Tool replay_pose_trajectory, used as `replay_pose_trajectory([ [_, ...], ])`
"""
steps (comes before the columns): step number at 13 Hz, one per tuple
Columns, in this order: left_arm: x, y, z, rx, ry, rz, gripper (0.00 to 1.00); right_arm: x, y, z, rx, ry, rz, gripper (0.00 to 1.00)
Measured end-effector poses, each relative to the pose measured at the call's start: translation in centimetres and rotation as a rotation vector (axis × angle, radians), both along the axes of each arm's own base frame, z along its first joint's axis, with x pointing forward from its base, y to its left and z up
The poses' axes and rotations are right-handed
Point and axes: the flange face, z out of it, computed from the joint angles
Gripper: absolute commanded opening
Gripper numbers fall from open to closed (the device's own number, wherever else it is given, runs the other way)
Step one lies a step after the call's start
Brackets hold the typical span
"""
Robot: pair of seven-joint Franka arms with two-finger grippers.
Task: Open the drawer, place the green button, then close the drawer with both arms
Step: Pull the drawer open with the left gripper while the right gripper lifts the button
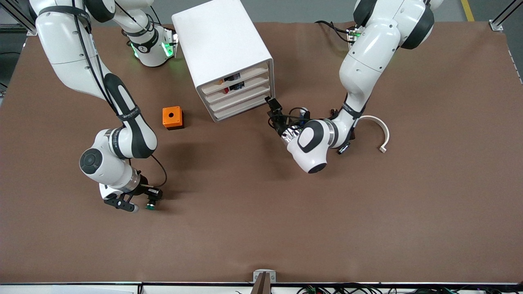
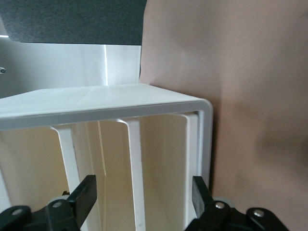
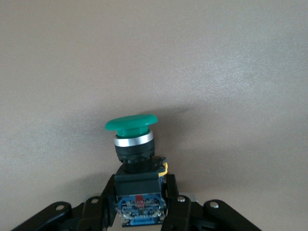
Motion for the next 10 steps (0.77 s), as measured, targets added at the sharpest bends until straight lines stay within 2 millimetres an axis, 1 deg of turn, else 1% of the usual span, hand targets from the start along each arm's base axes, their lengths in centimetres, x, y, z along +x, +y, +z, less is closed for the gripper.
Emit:
replay_pose_trajectory([
  [1, -1.0, -1.1, 0.0, 0.002, 0.006, -0.017, 0.72, 0.1, 0.0, 0.4, 0.001, 0.008, 0.003, 0.00],
  [2, -2.0, -2.2, 0.0, 0.002, 0.004, -0.037, 0.70, 0.2, 0.1, 1.1, 0.002, 0.019, 0.006, 0.00],
  [3, -2.8, -3.2, 0.0, 0.004, -0.007, -0.050, 0.64, 0.3, 0.2, 2.0, 0.003, 0.027, 0.011, 0.00],
  [5, -3.9, -4.6, -0.2, 0.010, -0.036, -0.058, 0.38, 0.3, 0.3, 3.8, 0.004, 0.041, 0.032, 0.00],
  [6, -4.1, -5.0, -0.5, 0.015, -0.051, -0.054, 0.27, 0.2, 0.5, 4.4, 0.005, 0.044, 0.039, 0.00],
  [8, -4.0, -5.5, -0.7, 0.021, -0.076, -0.039, 0.00, 0.1, 1.0, 5.4, 0.007, 0.064, 0.046, 0.00],
  [10, -4.0, -5.6, -0.1, 0.015, -0.066, -0.041, 0.00, -0.1, 2.1, 6.8, 0.012, 0.114, 0.000, 0.00],
])
